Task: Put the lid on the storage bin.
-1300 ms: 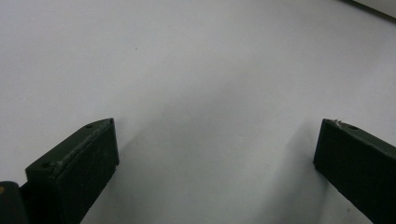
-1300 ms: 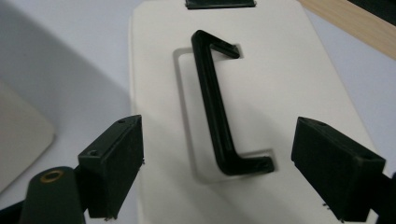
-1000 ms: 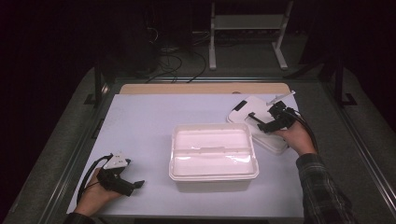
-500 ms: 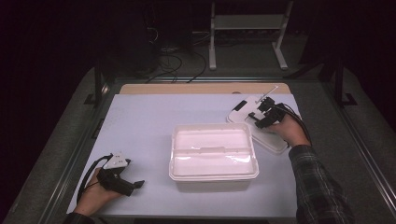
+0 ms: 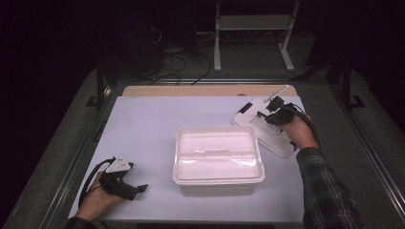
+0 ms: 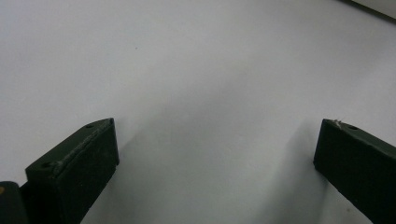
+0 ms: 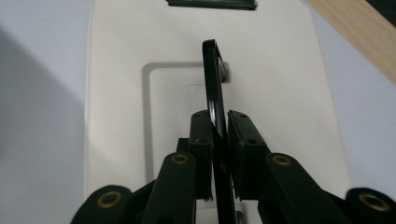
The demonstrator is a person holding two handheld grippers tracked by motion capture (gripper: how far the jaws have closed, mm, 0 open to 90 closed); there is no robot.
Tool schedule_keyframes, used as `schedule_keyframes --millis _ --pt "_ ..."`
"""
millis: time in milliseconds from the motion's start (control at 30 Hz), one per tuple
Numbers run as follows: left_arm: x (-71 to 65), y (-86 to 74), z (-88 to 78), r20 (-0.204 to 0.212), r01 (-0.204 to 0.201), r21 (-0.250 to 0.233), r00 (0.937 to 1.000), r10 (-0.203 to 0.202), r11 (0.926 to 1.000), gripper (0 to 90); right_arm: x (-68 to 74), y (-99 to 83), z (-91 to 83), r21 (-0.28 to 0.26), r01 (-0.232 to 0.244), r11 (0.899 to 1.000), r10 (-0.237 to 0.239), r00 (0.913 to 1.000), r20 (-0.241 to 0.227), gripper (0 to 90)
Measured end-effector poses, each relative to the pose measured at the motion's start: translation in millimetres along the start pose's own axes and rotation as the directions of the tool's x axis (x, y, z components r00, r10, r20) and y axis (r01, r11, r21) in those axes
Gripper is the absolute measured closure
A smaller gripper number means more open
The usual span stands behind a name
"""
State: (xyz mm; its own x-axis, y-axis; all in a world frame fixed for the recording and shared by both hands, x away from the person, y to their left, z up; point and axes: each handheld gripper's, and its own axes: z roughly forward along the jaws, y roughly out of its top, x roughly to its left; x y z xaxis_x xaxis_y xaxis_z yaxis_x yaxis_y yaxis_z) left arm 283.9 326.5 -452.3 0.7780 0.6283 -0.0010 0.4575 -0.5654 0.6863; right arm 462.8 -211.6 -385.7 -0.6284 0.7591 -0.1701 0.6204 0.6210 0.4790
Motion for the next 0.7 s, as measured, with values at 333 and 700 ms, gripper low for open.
schedule_keyframes --millis 333,700 --pt "0.1 -0.1 0.0 0.000 0.000 0.000 1.0000 0.000 1.0000 0.0 -7.8 3.8 -13.7 0.008 0.019 1.000 -0.019 0.9996 0.019 84.3" --pt "0.1 -0.1 -0.1 0.000 0.000 0.001 1.0000 0.000 1.0000 0.0 -20.2 3.6 -50.5 -0.039 -0.008 0.999 0.008 0.9999 -0.008 84.4"
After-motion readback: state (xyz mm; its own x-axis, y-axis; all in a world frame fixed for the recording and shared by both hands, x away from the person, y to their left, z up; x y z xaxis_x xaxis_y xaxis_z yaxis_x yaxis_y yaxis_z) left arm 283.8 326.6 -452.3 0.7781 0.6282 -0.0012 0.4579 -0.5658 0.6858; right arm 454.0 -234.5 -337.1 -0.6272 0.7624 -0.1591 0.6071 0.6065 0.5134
